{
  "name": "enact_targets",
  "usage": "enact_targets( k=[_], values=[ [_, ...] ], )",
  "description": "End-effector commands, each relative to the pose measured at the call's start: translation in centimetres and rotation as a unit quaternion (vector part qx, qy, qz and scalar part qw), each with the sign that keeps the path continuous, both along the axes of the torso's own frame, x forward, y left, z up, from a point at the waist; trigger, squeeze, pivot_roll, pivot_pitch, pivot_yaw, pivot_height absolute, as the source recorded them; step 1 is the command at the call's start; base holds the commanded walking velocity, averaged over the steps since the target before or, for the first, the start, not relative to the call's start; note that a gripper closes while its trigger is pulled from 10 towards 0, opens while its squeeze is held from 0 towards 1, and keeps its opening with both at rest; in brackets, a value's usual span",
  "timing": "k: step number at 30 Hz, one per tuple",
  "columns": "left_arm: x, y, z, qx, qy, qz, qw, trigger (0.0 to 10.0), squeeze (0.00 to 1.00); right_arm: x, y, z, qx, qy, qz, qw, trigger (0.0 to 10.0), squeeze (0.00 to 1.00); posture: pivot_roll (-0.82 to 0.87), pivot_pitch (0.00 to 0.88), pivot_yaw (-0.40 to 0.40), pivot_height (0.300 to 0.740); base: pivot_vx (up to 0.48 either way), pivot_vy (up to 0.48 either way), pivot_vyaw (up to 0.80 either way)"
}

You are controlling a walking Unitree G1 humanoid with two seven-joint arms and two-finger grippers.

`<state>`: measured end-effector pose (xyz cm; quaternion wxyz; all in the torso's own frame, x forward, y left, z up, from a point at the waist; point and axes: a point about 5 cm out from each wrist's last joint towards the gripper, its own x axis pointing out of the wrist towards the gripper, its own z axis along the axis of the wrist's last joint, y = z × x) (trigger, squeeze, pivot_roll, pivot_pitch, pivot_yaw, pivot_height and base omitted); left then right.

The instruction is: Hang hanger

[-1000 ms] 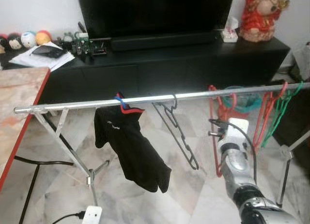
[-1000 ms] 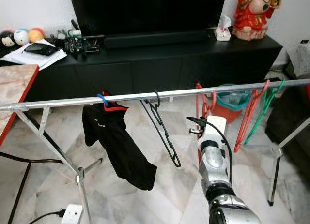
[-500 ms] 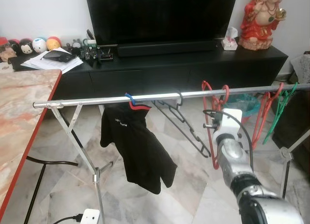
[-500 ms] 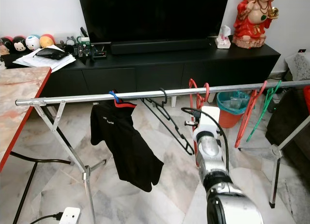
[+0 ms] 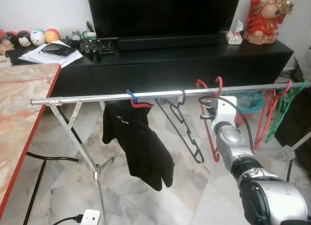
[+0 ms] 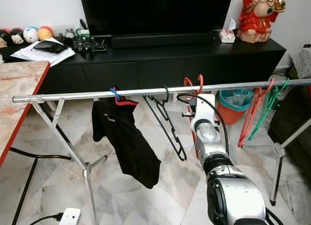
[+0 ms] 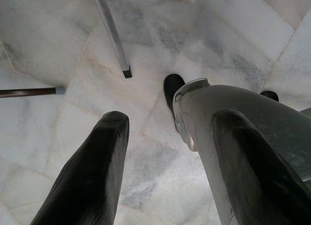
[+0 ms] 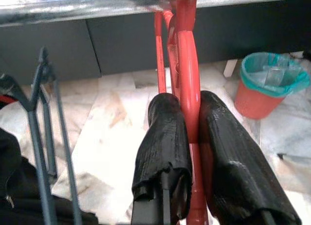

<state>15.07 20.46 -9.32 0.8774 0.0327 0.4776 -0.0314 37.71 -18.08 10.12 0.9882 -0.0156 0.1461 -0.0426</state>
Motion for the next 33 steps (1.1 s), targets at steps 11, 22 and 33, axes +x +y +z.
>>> enact_targets(
  k=[11,22,33],
  values=[
    [-0.6,0.4,-0.2,0.004,0.013,-0.002,1.000,10.0,0.00,0.1,-1.6,0.2,0.022,0.048,-0.050,0.997,10.0,0.00,-0.02,0.000,0.005,0.740,0.000,0.000,0.00],
    [-0.8,0.7,-0.2,0.007,0.015,-0.002,1.000,10.0,0.00,0.8,-1.8,1.5,0.021,0.026,-0.038,0.999,10.0,0.00,-0.01,0.000,0.009,0.740,0.000,0.000,0.00],
    [-2.5,0.7,-0.7,0.002,0.026,-0.003,1.000,10.0,0.00,1.1,-1.8,2.1,0.001,0.026,-0.024,0.999,10.0,0.00,-0.01,0.000,0.011,0.740,0.000,0.000,0.00]
  ],
)
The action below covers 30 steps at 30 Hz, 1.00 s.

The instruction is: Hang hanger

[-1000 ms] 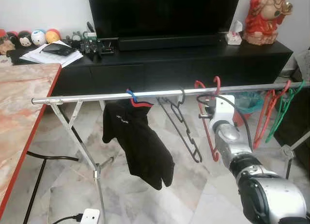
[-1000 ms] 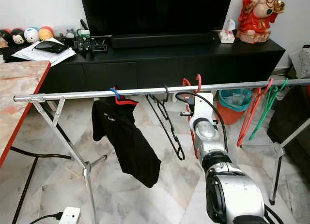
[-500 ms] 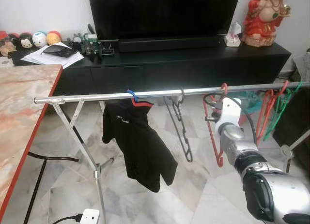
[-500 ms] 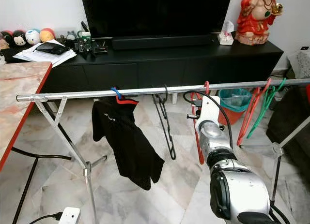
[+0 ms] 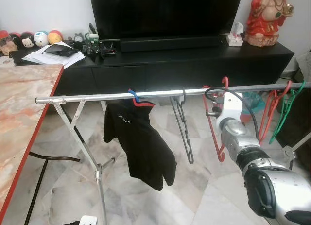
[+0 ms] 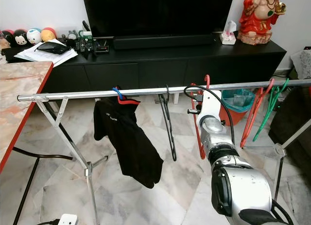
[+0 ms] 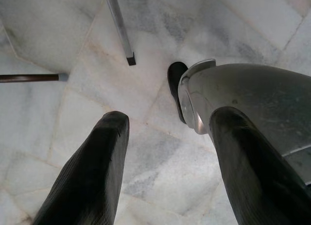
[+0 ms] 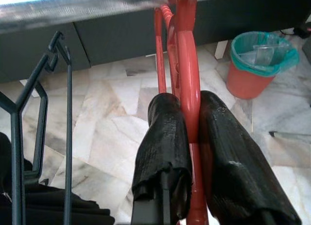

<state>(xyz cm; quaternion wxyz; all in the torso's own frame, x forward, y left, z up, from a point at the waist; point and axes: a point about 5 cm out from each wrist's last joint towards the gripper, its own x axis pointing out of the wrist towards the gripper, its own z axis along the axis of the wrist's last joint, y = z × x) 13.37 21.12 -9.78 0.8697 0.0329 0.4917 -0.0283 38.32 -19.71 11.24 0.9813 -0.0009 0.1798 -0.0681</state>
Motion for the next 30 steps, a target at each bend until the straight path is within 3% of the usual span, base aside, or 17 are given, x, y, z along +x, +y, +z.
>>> enact_targets(
  k=[1,6,17,30],
  values=[
    [-1.0,0.1,-0.3,0.000,0.012,-0.006,1.000,10.0,0.00,0.4,-0.2,1.0,-0.012,-0.007,0.006,1.000,10.0,0.00,-0.01,0.000,0.011,0.740,0.000,0.000,0.00],
    [-2.4,0.1,-0.6,-0.001,0.021,-0.006,1.000,10.0,0.00,0.3,0.0,0.7,-0.012,-0.007,0.010,1.000,10.0,0.00,0.01,0.000,0.008,0.740,0.000,0.000,0.00],
    [-3.7,0.5,-0.7,-0.007,0.015,-0.008,1.000,10.0,0.00,-0.2,0.0,-0.4,-0.015,0.004,0.018,1.000,10.0,0.00,0.03,0.000,0.005,0.740,0.000,0.000,0.00],
    [-3.5,0.3,-0.6,-0.010,0.007,-0.017,1.000,10.0,0.00,-0.7,0.9,-1.5,0.001,0.012,0.022,1.000,10.0,0.00,0.03,0.000,0.004,0.740,0.000,0.000,0.00]
  ],
)
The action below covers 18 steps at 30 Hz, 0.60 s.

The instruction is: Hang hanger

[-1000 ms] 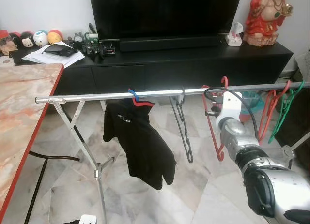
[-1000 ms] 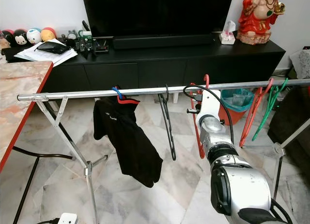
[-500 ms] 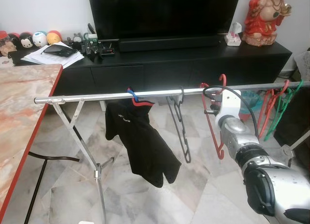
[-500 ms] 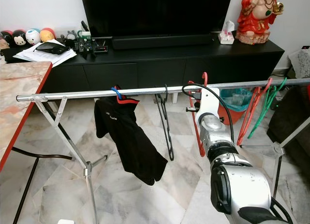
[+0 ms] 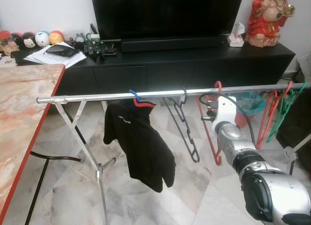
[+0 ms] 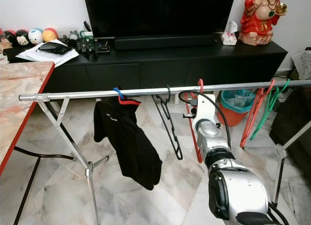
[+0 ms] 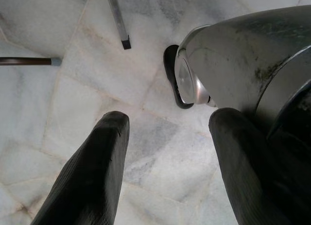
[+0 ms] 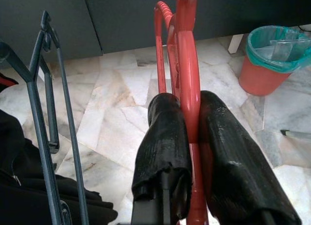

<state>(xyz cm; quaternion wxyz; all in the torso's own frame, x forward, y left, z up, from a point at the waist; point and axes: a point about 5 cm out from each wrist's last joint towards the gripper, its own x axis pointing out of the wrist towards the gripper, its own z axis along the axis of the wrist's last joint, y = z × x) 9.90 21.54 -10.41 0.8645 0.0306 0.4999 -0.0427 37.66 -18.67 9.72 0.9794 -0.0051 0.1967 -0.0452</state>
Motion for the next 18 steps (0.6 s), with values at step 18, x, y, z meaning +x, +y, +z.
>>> enact_targets(
  k=[18],
  values=[
    [-2.8,0.5,-0.2,-0.004,0.005,-0.005,1.000,10.0,0.00,0.5,0.0,0.9,0.000,-0.013,0.002,1.000,10.0,0.00,0.03,0.000,0.004,0.740,0.000,0.000,0.00]
  ],
)
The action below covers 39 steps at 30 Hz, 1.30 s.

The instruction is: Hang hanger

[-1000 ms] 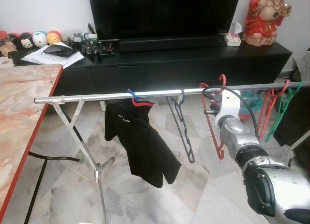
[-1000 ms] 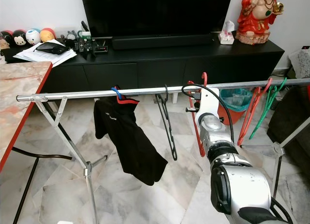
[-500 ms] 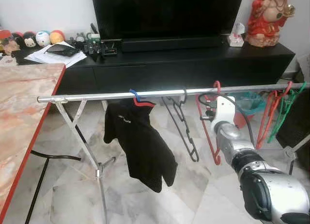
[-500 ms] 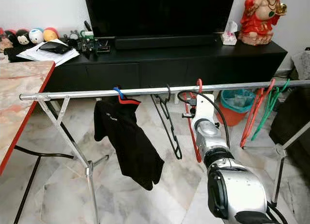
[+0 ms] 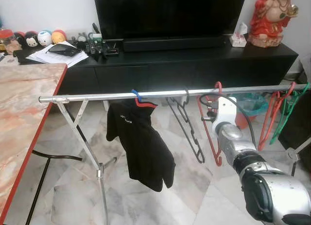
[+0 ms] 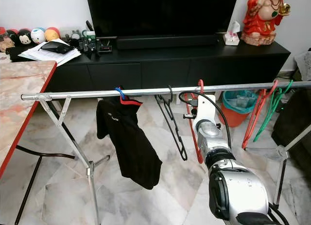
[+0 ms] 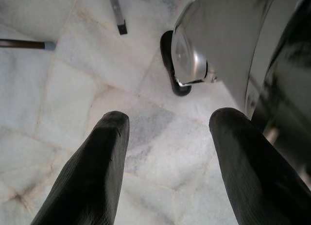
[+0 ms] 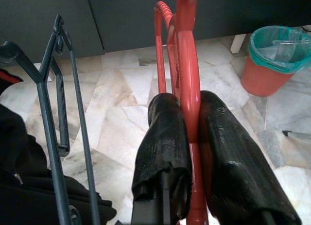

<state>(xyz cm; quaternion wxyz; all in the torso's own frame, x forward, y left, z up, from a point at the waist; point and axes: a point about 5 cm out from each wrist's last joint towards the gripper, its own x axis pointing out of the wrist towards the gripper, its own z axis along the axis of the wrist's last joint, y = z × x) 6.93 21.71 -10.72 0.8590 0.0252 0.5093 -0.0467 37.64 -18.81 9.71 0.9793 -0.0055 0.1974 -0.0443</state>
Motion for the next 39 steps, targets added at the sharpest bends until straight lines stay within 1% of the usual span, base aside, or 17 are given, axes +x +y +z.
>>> enact_targets(
  k=[1,3,9,13,19,20,21,24,27,29,30,31,34,35,37,38,39],
  values=[
    [0.0,0.4,0.2,0.003,-0.007,-0.004,1.000,10.0,0.00,0.5,0.1,0.9,0.000,-0.014,0.001,1.000,10.0,0.00,0.04,0.000,0.005,0.740,0.000,0.000,0.00],
    [-0.2,0.4,0.2,0.002,-0.009,-0.004,1.000,10.0,0.00,0.4,0.1,0.8,0.001,-0.014,-0.002,1.000,10.0,0.00,0.04,0.000,0.004,0.740,0.000,0.000,0.00],
    [0.3,0.0,0.3,-0.003,-0.021,-0.005,1.000,10.0,0.00,0.4,-0.1,0.7,0.005,-0.011,-0.010,1.000,10.0,0.00,0.05,0.011,0.000,0.740,0.000,0.000,0.00],
    [0.3,0.0,0.3,-0.004,-0.023,-0.005,1.000,10.0,0.00,0.4,-0.1,0.7,0.005,-0.011,-0.010,1.000,10.0,0.00,0.05,0.012,0.000,0.740,0.000,0.000,0.00],
    [0.7,-0.3,0.3,-0.005,-0.024,-0.007,1.000,10.0,0.00,0.4,-0.2,0.9,-0.006,-0.020,-0.009,1.000,10.0,0.00,0.04,0.006,-0.001,0.740,0.000,0.000,0.00],
    [0.8,-0.3,0.3,-0.005,-0.024,-0.007,1.000,10.0,0.00,0.4,-0.1,0.8,-0.002,-0.028,-0.009,1.000,10.0,0.00,0.04,0.000,-0.002,0.740,0.000,0.000,0.00],
    [1.1,-0.4,0.3,-0.005,-0.025,-0.006,1.000,10.0,0.00,0.1,0.3,0.5,0.001,-0.052,-0.006,0.999,10.0,0.00,0.04,0.000,-0.003,0.740,0.000,0.000,0.00],
    [1.3,-0.4,0.3,-0.004,-0.025,-0.006,1.000,10.0,0.00,-0.2,0.4,0.1,0.001,-0.062,-0.005,0.998,10.0,0.00,0.04,0.000,-0.004,0.740,0.000,0.000,0.00],
    [2.2,-0.5,0.4,-0.004,-0.026,-0.006,1.000,10.0,0.00,-1.3,0.6,-1.2,0.013,-0.084,-0.011,0.996,10.0,0.00,0.03,0.000,-0.003,0.740,0.000,0.000,0.00],
    [2.2,-0.5,0.4,-0.004,-0.026,-0.006,1.000,10.0,0.00,-1.3,0.6,-1.2,0.013,-0.084,-0.011,0.996,10.0,0.00,0.03,0.000,-0.003,0.740,0.000,0.000,0.00],
    [2.4,-0.6,0.4,-0.003,-0.027,-0.007,1.000,10.0,0.00,-1.8,0.5,-1.7,0.008,-0.093,-0.014,0.996,10.0,0.00,0.03,0.000,-0.003,0.740,0.000,0.000,0.00],
    [2.4,-0.6,0.4,-0.003,-0.027,-0.007,1.000,10.0,0.00,-1.8,0.5,-1.7,0.008,-0.093,-0.014,0.996,10.0,0.00,0.03,0.000,-0.003,0.740,0.000,0.000,0.00],
    [3.4,-0.6,0.5,0.000,-0.026,-0.008,1.000,10.0,0.00,-3.5,0.0,-3.4,-0.006,-0.097,-0.032,0.995,10.0,0.00,0.01,0.000,0.002,0.740,0.000,0.000,0.00],
    [3.4,-0.6,0.5,0.000,-0.026,-0.008,1.000,10.0,0.00,-3.5,0.0,-3.4,-0.006,-0.097,-0.032,0.995,10.0,0.00,0.01,0.000,0.002,0.740,0.000,0.000,0.00],
    [4.0,-0.6,0.6,0.003,-0.026,-0.008,1.000,10.0,0.00,-4.3,-0.3,-4.3,-0.008,-0.092,-0.042,0.995,10.0,0.00,0.01,0.000,0.002,0.740,0.000,0.000,0.00],
    [4.0,-0.6,0.6,0.003,-0.026,-0.008,1.000,10.0,0.00,-4.3,-0.3,-4.3,-0.008,-0.092,-0.042,0.995,10.0,0.00,0.01,0.000,0.002,0.740,0.000,0.000,0.00],
    [4.2,-0.5,0.6,0.004,-0.028,-0.008,1.000,10.0,0.00,-4.8,-0.4,-4.9,-0.009,-0.087,-0.047,0.995,10.0,0.00,0.01,0.000,0.002,0.740,0.000,0.000,0.00]
  ],
)
